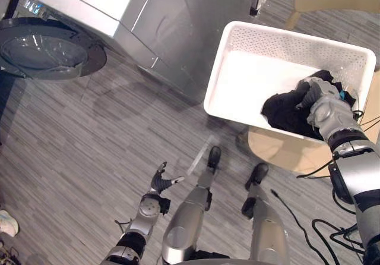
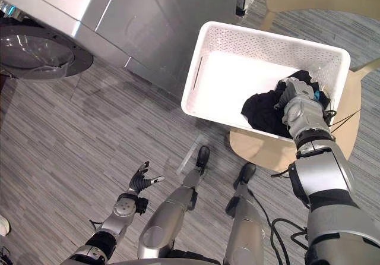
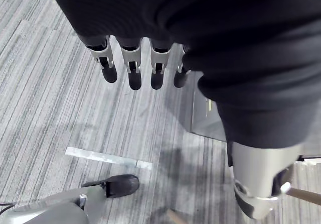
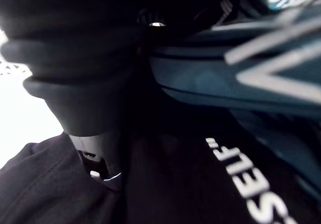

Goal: Pick up the laundry basket with both hands and put the clothes into the washing machine.

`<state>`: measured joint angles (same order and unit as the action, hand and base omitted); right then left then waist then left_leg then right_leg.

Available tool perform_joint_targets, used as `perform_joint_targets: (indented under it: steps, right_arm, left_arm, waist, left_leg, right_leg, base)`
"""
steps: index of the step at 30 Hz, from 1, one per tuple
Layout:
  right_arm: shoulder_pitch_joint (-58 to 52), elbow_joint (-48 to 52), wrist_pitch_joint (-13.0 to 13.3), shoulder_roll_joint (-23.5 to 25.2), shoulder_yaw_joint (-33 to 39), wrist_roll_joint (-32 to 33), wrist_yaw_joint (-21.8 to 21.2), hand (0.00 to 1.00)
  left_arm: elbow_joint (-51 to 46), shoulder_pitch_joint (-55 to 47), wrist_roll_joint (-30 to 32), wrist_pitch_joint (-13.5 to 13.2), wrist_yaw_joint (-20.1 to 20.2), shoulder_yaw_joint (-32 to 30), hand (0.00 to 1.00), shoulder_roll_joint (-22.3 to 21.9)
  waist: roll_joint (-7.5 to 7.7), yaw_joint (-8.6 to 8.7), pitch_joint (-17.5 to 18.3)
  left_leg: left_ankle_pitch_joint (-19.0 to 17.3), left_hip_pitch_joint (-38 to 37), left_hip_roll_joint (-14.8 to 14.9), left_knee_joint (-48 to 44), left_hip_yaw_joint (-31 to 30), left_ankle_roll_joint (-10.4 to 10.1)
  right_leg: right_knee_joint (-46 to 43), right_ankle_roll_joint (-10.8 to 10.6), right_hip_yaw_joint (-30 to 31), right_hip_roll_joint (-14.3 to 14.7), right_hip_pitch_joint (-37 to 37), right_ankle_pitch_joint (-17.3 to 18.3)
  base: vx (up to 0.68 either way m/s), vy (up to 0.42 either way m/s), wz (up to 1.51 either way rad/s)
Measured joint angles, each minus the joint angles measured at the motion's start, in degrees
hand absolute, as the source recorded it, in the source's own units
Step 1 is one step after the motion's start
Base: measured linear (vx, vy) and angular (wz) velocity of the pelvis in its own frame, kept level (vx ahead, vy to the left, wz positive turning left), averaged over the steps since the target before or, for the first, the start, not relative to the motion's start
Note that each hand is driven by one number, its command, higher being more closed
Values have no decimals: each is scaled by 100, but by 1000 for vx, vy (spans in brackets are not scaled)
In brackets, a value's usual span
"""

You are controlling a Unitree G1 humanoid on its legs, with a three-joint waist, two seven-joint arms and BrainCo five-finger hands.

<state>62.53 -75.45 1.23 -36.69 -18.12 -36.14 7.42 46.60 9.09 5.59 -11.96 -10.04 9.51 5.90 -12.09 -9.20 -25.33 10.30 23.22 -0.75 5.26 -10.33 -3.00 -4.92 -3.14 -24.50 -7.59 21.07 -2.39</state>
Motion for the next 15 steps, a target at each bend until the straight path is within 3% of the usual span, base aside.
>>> perform_joint_targets:
  steps: [4,7,12,15]
  right_arm:
    - [15,86,8,-1,9,200,12,100]
    - [5,371,9,24,107,704,40,100]
    - [-233,1276,121,267,872,2117,287,100]
    - [-878,2234,291,719,1389,3212,397,100]
  left_arm:
    - [4,5,-45,4,-1,7,0,-12]
    - [69,10,-46,19,-1,3,0,-24]
    - [141,11,-35,30,1,-40,0,-35]
    - [310,9,-16,53,2,-116,0,-83]
  waist:
    - [0,27,1]
    - [3,41,2]
    - [28,132,32]
    - [113,276,194]
  left_leg:
    - [56,-20,0,-1,-1,26]
    - [59,-124,7,-2,95,24]
    - [59,-380,49,-1,173,24]
    - [57,-524,79,-1,187,18]
  right_leg:
    - [-212,1,32,-44,70,108]
    - [-317,7,153,-55,58,149]
    - [-332,45,267,-20,-131,177]
    - [-304,53,250,27,-301,180]
  base:
    - [23,-37,1]
    - [25,-38,-10]
    - [1,-48,-13]
    - [-1,-55,3]
